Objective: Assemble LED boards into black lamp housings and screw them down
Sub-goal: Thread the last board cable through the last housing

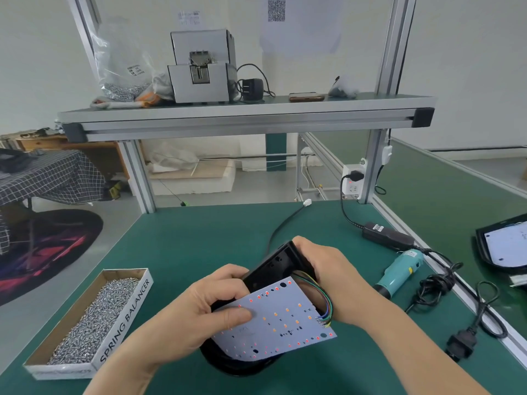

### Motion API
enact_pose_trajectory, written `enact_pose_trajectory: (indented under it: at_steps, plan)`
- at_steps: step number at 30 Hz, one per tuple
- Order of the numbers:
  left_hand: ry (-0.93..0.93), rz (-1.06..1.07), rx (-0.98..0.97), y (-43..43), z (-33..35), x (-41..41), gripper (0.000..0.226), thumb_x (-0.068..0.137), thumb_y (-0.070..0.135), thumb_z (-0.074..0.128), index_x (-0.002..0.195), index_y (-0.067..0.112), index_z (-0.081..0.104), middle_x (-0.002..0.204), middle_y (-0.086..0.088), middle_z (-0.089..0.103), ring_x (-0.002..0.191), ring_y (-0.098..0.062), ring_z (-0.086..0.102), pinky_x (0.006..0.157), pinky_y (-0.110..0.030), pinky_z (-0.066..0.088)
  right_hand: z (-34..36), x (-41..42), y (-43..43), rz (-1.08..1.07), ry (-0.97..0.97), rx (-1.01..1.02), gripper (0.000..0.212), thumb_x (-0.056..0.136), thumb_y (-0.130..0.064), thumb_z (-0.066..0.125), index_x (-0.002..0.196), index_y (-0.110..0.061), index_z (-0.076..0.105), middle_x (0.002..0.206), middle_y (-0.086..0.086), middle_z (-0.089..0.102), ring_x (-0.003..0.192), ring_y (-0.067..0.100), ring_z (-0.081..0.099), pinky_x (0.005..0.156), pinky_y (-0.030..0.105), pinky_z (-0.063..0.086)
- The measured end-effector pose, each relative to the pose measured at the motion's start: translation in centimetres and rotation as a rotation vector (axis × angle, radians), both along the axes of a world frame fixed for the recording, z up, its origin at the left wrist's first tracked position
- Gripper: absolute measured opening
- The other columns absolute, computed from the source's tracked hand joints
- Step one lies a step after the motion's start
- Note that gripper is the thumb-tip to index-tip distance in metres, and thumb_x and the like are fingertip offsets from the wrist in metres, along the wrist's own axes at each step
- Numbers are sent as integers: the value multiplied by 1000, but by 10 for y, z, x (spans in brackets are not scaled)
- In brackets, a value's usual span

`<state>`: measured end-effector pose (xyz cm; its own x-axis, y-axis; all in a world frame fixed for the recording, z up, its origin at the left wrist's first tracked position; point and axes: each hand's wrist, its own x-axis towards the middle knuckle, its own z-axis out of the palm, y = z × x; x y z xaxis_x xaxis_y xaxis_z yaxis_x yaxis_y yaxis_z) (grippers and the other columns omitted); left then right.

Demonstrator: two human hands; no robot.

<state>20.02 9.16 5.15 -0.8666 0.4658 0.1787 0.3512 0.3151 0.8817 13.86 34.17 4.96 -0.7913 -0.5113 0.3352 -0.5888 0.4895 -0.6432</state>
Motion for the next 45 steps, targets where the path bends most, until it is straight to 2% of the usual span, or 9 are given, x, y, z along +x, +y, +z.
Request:
enact_pose_trajectory:
  at_steps: [5, 8, 10, 15, 20, 28, 34, 39, 45]
  plan:
    - [-9, -13, 0, -1, -1, 5, 15, 90, 31, 71, 88, 17, 73, 119, 7, 59, 112, -17, 60, 95, -18, 42, 1, 2, 13, 159, 23, 104, 14, 93, -28, 68, 97, -17, 60, 89, -3, 65, 80, 22, 60, 73, 43, 50]
    - [26, 8, 8, -1, -1, 7, 12, 90, 31, 71, 87, 20, 74, 115, 10, 61, 116, -11, 58, 95, -14, 40, -3, 7, 18, 214, -8, 3, 20, 90, -31, 74, 104, -21, 62, 93, -4, 65, 83, 22, 59, 75, 43, 51]
    - [37, -5, -8, -1, 1, 7, 10, 91, 30, 70, 86, 22, 74, 117, 9, 60, 114, -14, 59, 95, -16, 41, -7, 10, 15, 174, 52, -87, 23, 94, -40, 68, 101, -19, 64, 87, -2, 64, 78, 23, 59, 70, 44, 51]
    - [115, -17, -92, 3, 3, 10, 12, 94, 38, 66, 83, 34, 69, 108, 18, 60, 118, -16, 55, 96, -19, 41, -11, 13, 9, 71, 139, -165, 8, 94, -22, 60, 89, -18, 65, 79, -2, 61, 71, 19, 58, 64, 43, 49]
    - [129, -30, -130, 4, 5, 11, 14, 95, 36, 65, 85, 27, 70, 120, 5, 57, 109, -23, 59, 93, -25, 44, -12, 11, 14, 91, 34, -94, 17, 94, -17, 57, 87, -3, 63, 84, 13, 61, 78, 32, 60, 68, 49, 50]
    - [123, -20, -110, 9, 10, 11, 11, 93, 39, 66, 84, 32, 70, 108, 15, 58, 106, -14, 58, 84, -13, 42, -7, 14, 17, 146, -119, -223, 16, 94, -18, 63, 97, -4, 67, 90, 25, 62, 80, 37, 61, 72, 59, 49]
    - [60, 7, -97, 6, 7, 8, 15, 92, 30, 68, 87, 16, 71, 117, 4, 59, 106, -22, 60, 90, -23, 44, -10, 20, 15, 86, 4, -221, 13, 95, -32, 62, 86, -24, 64, 77, 7, 58, 72, 27, 55, 63, 40, 48]
    - [102, 5, -141, 11, 7, 13, 16, 93, 34, 66, 86, 20, 71, 113, 5, 57, 102, -21, 59, 88, -23, 44, -18, 19, 9, 21, 0, -249, 19, 89, -18, 59, 76, -5, 59, 73, 16, 54, 67, 30, 52, 61, 48, 46]
    - [141, 37, -99, 13, 11, 18, 24, 91, 40, 67, 83, 18, 69, 102, -1, 56, 103, -23, 56, 89, -30, 43, -12, 20, -3, 21, -230, -412, 18, 75, -20, 58, 73, -6, 47, 76, 0, 41, 72, 13, 38, 66, 33, 33]
